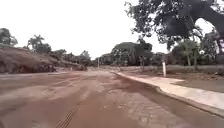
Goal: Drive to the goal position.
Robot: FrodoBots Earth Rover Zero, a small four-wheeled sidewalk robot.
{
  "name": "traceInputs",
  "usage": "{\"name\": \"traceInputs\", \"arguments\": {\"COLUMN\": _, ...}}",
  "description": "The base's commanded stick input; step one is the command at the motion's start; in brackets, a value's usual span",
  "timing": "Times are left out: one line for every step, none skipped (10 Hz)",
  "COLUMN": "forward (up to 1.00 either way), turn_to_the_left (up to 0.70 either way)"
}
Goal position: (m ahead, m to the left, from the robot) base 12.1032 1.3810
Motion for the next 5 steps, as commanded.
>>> {"name": "traceInputs", "arguments": {"forward": 1.00, "turn_to_the_left": 0.00}}
{"name": "traceInputs", "arguments": {"forward": 1.00, "turn_to_the_left": 0.00}}
{"name": "traceInputs", "arguments": {"forward": 1.00, "turn_to_the_left": 0.00}}
{"name": "traceInputs", "arguments": {"forward": 1.00, "turn_to_the_left": 0.00}}
{"name": "traceInputs", "arguments": {"forward": 1.00, "turn_to_the_left": 0.00}}
